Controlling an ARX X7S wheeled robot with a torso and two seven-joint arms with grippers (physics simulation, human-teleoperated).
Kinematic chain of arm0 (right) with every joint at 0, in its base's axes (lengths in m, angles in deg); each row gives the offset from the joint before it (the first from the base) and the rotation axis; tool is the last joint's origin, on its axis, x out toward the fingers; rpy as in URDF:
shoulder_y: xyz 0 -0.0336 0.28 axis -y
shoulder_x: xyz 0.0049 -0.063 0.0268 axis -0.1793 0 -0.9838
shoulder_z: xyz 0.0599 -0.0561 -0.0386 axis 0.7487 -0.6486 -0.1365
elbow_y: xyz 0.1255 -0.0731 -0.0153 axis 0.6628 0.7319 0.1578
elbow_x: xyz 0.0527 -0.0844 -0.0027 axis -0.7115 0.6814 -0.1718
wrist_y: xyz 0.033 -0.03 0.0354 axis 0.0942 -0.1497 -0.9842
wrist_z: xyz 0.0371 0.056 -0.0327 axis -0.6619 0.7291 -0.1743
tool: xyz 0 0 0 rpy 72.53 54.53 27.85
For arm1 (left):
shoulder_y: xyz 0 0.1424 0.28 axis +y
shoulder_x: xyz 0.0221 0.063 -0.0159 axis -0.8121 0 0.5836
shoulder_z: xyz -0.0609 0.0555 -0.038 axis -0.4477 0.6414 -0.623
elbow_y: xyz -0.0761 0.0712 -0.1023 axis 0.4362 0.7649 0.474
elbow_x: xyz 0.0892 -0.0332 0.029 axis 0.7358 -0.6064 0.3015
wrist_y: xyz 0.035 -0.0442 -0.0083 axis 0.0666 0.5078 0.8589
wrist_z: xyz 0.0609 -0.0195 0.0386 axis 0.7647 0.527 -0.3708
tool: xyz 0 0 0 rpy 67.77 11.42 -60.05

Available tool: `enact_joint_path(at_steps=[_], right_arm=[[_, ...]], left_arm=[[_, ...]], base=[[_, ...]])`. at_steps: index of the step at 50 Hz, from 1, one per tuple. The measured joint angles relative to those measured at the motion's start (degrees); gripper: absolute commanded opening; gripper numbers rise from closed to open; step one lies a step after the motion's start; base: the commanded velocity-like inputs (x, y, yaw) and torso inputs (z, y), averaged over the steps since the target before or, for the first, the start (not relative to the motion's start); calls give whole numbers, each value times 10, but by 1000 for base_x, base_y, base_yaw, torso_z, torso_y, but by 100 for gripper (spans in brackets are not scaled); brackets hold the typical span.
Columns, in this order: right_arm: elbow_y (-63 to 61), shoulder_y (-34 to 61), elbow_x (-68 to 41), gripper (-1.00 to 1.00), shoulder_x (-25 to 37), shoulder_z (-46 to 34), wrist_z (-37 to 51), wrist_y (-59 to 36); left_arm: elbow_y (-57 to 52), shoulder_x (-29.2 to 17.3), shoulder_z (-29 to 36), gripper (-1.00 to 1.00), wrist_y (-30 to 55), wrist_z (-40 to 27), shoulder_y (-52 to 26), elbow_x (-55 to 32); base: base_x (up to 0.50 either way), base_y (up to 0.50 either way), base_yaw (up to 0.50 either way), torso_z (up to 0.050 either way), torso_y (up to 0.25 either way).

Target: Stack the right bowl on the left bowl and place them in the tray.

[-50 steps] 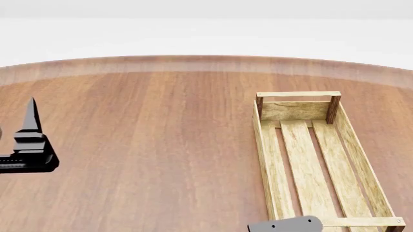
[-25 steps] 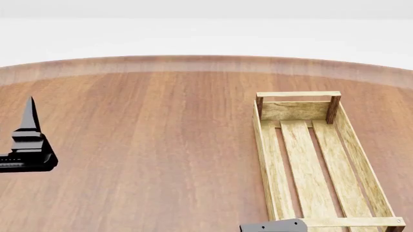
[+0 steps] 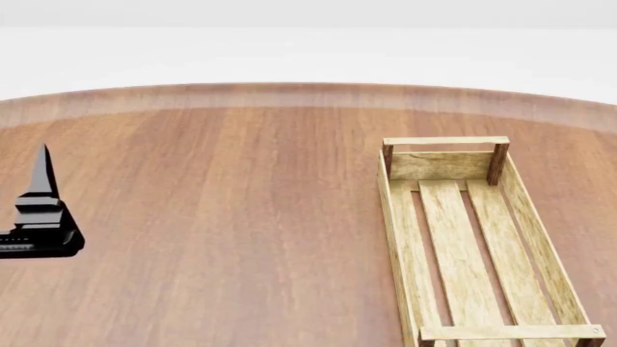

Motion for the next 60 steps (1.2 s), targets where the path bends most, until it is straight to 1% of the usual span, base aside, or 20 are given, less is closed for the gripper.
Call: enact_joint_path(at_steps=[10, 11, 39, 60], right_arm=[[22, -5, 6, 100, -3, -8, -11, 6], [23, -6, 6, -100, -3, -9, -12, 6], [23, -9, 21, -100, 4, -25, -33, 24], [-34, -16, 24, -100, 19, -18, -73, 65]], left_arm=[[-1, -2, -1, 100, -1, -2, 1, -3], [-1, -2, -2, 100, -1, -2, 1, -3], [1, -7, 0, 100, -4, -8, 3, -8], [2, -10, 0, 100, -8, -12, 7, -13]], base=[[0, 0, 0, 0, 0], [0, 0, 0, 0, 0], [0, 0, 0, 0, 0], [0, 0, 0, 0, 0]])
